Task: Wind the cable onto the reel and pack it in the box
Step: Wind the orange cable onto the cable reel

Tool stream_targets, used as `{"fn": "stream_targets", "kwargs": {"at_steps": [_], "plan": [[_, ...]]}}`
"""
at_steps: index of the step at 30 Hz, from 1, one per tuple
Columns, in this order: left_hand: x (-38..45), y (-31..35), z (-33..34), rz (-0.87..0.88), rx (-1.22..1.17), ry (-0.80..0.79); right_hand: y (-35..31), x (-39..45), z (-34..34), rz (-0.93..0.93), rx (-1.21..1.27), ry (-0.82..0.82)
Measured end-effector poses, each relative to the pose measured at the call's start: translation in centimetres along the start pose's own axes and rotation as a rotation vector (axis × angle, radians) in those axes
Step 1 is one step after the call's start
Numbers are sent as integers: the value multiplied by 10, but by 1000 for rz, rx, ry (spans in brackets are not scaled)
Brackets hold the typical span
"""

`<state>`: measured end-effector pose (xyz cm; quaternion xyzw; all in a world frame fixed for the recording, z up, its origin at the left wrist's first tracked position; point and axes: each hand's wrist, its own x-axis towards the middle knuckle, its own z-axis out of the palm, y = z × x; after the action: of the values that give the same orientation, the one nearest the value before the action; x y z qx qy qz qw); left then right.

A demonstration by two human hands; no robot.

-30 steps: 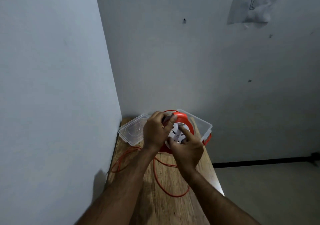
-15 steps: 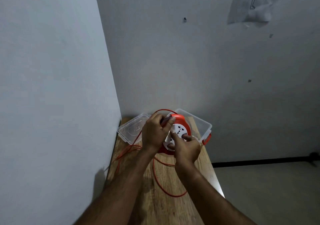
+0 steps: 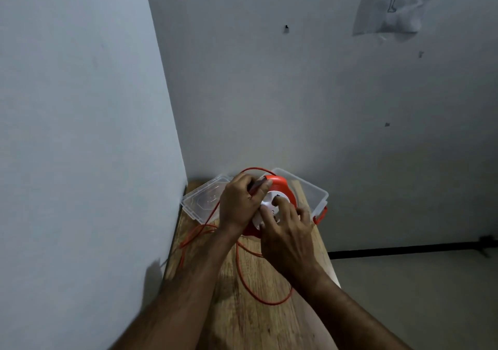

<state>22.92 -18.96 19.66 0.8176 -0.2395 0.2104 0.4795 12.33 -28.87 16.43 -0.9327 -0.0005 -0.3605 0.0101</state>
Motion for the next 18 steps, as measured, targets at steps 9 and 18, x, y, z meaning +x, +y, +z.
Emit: {"fn": "stream_targets", "kwargs": {"at_steps": [9,18], "plan": [[-4,0,-1,11,3,-5,6,17,5,142,154,26],[2,3,-2,-3,70,35,-13,27,2,689,591,140]]}}
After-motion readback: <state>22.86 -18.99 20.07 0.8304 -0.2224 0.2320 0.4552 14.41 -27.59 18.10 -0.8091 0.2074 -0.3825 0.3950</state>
